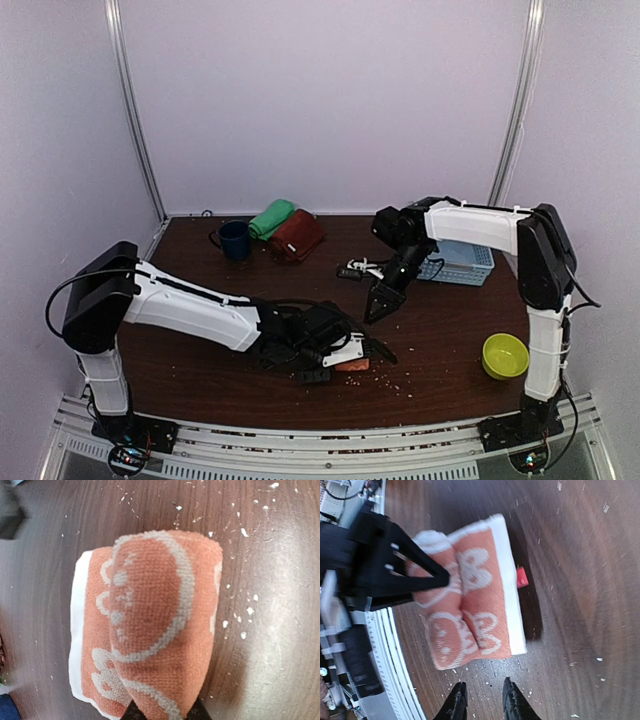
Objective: Roll the towels
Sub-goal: Roll the towel at the center of the board.
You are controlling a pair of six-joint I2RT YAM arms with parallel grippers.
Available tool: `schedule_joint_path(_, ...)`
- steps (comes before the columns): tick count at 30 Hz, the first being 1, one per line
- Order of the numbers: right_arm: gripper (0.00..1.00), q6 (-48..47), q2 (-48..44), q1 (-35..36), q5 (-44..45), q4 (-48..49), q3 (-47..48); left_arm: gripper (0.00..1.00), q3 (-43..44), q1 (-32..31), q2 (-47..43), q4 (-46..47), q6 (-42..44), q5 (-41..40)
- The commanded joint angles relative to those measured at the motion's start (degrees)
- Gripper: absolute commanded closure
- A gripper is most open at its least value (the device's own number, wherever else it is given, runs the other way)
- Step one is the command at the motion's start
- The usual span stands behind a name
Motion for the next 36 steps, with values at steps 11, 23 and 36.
schedule_joint_path(11,0.77,5.56,12.91,7.57,9.49,5.96,4.43,0.81,2.7,0.08,-0.73,-7.82,-8.23,9.24)
schedule_joint_path(23,0.7,5.0,3.79,-1.36,6.28,-3.78,25.03,0.82,5.49,7.54,4.66,-8.52,-16.17,34.43)
schedule_joint_path(36,0.58,-11.49,-30.27,4.79,-6.65,-0.74,-3.0,0.84,16.57,15.71,22.2,-13.68,-18.47,63.35)
